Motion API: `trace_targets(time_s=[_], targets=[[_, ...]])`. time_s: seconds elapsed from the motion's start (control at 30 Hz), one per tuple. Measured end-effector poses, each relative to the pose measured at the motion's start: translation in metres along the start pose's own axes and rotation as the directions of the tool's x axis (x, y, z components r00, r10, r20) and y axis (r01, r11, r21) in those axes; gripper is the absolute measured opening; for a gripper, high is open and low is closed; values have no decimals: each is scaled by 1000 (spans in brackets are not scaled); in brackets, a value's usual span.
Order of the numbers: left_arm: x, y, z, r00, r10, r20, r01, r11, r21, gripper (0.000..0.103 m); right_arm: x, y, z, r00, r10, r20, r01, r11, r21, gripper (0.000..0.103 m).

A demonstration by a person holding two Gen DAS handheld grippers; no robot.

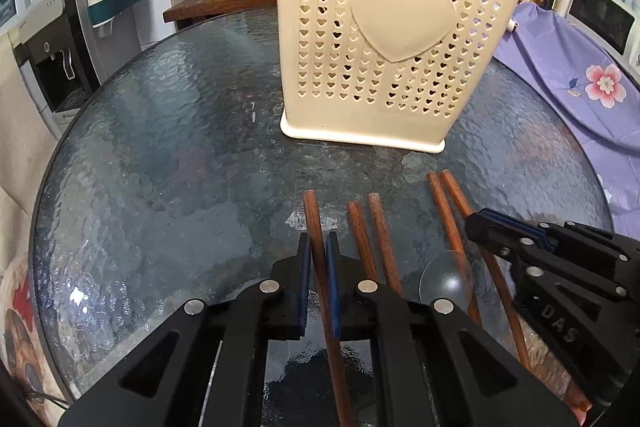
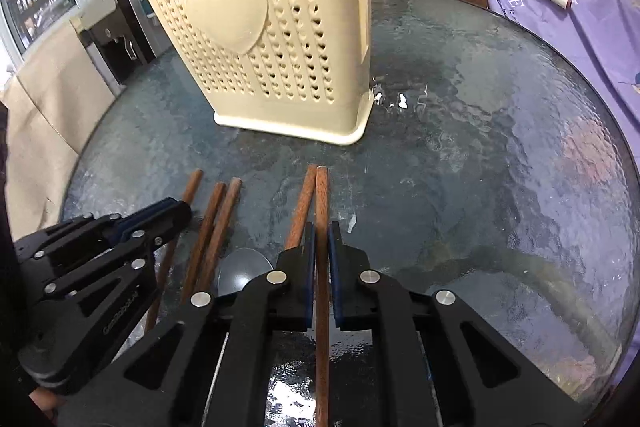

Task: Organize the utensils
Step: 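Lift both wooden chopsticks upright and carry them over the cream basket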

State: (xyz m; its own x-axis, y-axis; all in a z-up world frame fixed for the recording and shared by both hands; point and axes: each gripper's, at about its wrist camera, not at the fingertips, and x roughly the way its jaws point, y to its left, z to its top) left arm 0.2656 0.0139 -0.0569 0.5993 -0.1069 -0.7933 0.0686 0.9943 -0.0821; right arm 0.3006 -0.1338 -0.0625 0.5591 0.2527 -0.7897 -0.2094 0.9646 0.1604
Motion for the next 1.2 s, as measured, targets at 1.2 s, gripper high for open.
trace_targets(time_s=[1.2], targets=[[-155,2,23,922,-218,319,206,976,71,7,-172,-22,11,870,381,313,-343,924,-171,7]])
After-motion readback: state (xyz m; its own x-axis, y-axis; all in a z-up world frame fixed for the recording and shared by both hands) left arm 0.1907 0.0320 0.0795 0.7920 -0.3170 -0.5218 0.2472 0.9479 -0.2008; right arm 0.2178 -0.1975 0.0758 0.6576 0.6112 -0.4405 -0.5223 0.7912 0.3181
